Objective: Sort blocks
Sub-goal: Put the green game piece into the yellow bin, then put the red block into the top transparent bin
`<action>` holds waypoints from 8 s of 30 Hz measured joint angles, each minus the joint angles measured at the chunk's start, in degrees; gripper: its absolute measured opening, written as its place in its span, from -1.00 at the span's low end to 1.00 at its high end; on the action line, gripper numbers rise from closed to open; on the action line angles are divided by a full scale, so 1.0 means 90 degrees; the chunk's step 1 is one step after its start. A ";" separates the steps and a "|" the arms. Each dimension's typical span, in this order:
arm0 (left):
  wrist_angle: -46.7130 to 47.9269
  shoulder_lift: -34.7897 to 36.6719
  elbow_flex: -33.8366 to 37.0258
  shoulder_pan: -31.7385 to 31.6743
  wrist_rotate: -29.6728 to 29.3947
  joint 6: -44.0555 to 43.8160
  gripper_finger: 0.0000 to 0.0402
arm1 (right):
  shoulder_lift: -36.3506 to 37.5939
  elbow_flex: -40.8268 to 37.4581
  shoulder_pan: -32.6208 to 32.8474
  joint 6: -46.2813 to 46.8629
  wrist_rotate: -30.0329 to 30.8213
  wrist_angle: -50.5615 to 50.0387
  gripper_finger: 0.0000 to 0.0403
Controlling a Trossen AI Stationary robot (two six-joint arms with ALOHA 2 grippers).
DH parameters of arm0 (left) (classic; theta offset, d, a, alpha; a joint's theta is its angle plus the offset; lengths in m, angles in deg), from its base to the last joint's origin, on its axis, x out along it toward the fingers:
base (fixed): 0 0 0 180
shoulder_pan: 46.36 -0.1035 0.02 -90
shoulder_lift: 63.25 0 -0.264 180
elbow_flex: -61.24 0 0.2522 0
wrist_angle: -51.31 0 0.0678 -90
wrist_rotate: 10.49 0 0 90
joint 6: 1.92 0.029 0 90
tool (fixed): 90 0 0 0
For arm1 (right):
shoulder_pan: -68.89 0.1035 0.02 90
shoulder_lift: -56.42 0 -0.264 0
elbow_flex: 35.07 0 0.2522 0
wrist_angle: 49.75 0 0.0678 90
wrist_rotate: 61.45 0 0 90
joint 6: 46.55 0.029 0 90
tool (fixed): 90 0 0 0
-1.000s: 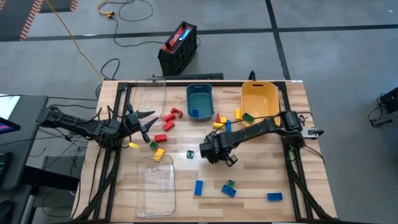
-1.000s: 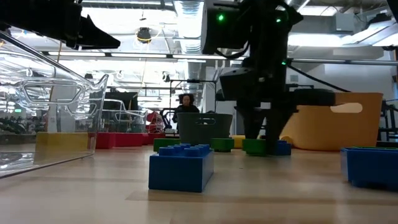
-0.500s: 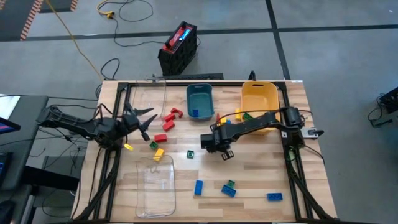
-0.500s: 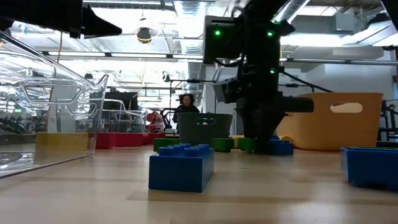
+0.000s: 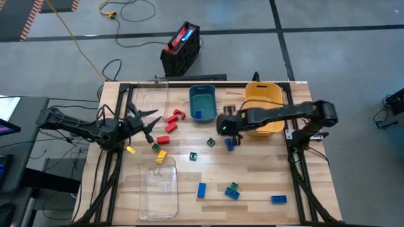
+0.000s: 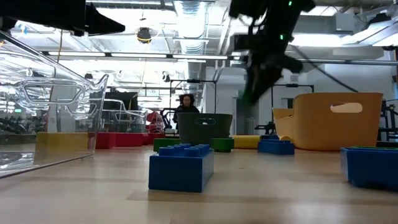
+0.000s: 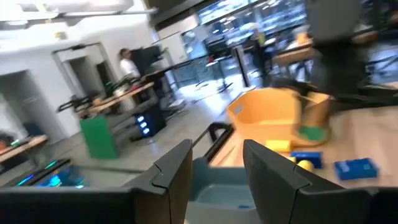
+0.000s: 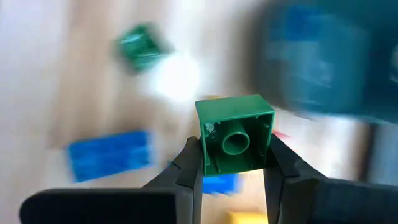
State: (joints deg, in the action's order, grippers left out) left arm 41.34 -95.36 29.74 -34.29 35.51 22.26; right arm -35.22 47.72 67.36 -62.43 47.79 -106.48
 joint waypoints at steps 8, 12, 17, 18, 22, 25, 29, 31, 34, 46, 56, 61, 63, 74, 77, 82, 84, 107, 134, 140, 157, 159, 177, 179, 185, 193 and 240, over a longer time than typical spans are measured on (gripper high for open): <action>0.0012 -0.0564 -0.0632 -0.0447 0.0052 -0.0263 -0.31 | 0.1613 0.0002 -0.0928 0.1862 0.0903 -0.0225 -0.45; 0.1153 -0.0706 -0.1245 -0.0525 0.0326 -0.0719 -0.31 | 0.2137 0.0012 -0.1660 0.2577 0.0840 -0.0768 -0.41; 0.2079 -0.0782 -0.1588 -0.0517 0.1044 -0.1231 -0.31 | 0.2240 0.0012 -0.2429 0.3134 0.0411 -0.2156 -0.40; 0.2113 -0.0785 -0.1587 -0.0517 0.1158 -0.1304 -0.31 | 0.2218 0.0010 -0.2517 0.3221 0.0320 -0.2330 -0.40; 0.2127 -0.0778 -0.1586 -0.0517 0.1418 -0.1655 -0.31 | 0.2177 0.0010 -0.2647 0.3529 -0.0145 -0.2675 -0.40; 0.2146 -0.0816 -0.1586 -0.0517 0.1577 -0.1840 -0.31 | 0.2179 0.0010 -0.2626 0.3796 -0.0337 -0.2966 -0.40; 0.2102 -0.0921 -0.1586 -0.0520 0.1587 -0.1841 -0.31 | 0.2036 0.0010 -0.2654 0.4030 -0.0399 -0.3468 -0.39; 0.2041 -0.1011 -0.1586 -0.0520 0.1587 -0.1838 -0.31 | 0.1827 0.0010 -0.2739 0.4046 -0.0482 -0.3619 -0.39; 0.1880 -0.1183 -0.1583 -0.0520 0.1584 -0.1761 -0.31 | 0.1431 0.0010 -0.2836 0.3984 -0.0547 -0.3671 -0.39; 0.1843 -0.1416 -0.1583 -0.0520 0.1584 -0.1744 -0.31 | 0.0095 0.0010 -0.3933 0.2467 -0.0852 -0.2941 -0.39; 0.1973 -0.1443 -0.1583 -0.0524 0.1486 -0.1810 -0.31 | -0.0587 0.0007 -0.4500 0.1750 -0.1324 -0.2578 -0.05; 0.1974 -0.1443 -0.1583 -0.0539 0.1470 -0.1726 -0.31 | -0.0530 0.0007 -0.4500 0.1639 -0.1323 -0.2565 0.16; 0.1984 -0.1443 -0.1583 -0.0575 0.1470 -0.1754 -0.31 | -0.0357 0.0065 -0.4500 0.1609 -0.1319 -0.2594 0.18; 0.2032 -0.1443 -0.1581 -0.0788 0.1465 -0.1848 -0.31 | 0.0649 0.0824 -0.2693 0.1355 -0.0675 -0.1689 0.08; 0.2032 -0.1443 -0.1581 -0.0789 0.1464 -0.1858 -0.31 | 0.0588 0.0882 -0.1806 0.1019 -0.0728 -0.1213 0.08; 0.2031 -0.1443 -0.1581 -0.0789 0.1465 -0.1924 -0.31 | 0.0102 0.0920 -0.0599 0.0448 -0.0986 -0.0558 0.08; 0.2003 -0.1443 -0.1581 -0.0789 0.1465 -0.1941 -0.31 | -0.0230 0.0920 -0.0281 0.0441 -0.1000 -0.0219 0.08; 0.2046 -0.1444 -0.1576 -0.0789 0.1468 -0.1754 -0.31 | -0.3008 0.2327 0.0185 -0.1641 -0.1329 -0.1010 0.38; 0.2210 -0.1443 -0.1576 -0.0772 0.1465 -0.1498 -0.30 | -0.1455 0.2364 -0.0437 -0.0097 -0.0702 -0.2545 -0.49; 0.2279 -0.1443 -0.1576 -0.0682 0.1444 -0.1336 -0.30 | 0.0737 0.0127 -0.0624 0.1485 -0.0018 -0.1615 -0.49; 0.0950 -0.1854 -0.1576 -0.1352 0.1281 -0.0279 -0.30 | 0.3985 -0.3187 0.0168 0.2722 0.2212 0.1914 -0.47; 0.0974 -0.1866 -0.1579 -0.1572 0.1281 -0.0300 -0.30 | 0.4142 -0.3252 -0.0008 0.2569 0.2210 0.1988 -0.47; 0.0703 -0.2445 -0.1583 -0.3356 0.3191 -0.1375 -0.31 | 0.3094 -0.2519 -0.4548 0.3118 -0.0484 0.0275 -0.47; 0.0497 -0.2628 -0.1583 -0.3399 0.3674 -0.1299 -0.31 | 0.2623 -0.2219 -0.4918 0.3085 -0.0861 -0.0184 -0.47; -0.0287 -0.2994 -0.1581 -0.3182 0.4805 -0.1515 -0.31 | 0.1233 -0.1305 -0.5269 0.2776 -0.1294 -0.1485 -0.46; 0.0020 -0.2911 -0.1882 -0.2636 0.4640 -0.2042 -0.31 | 0.0177 -0.0461 -0.4923 0.2602 -0.1340 -0.2028 -0.02; 0.0809 -0.2827 -0.2011 -0.1581 0.3685 -0.2096 -0.31 | -0.1227 0.1656 0.2355 0.4905 0.0841 -0.2214 -0.05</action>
State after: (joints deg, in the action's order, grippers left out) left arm 48.62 -120.81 11.65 -48.51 68.68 3.40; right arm -46.27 62.63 88.55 -18.28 55.36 -126.41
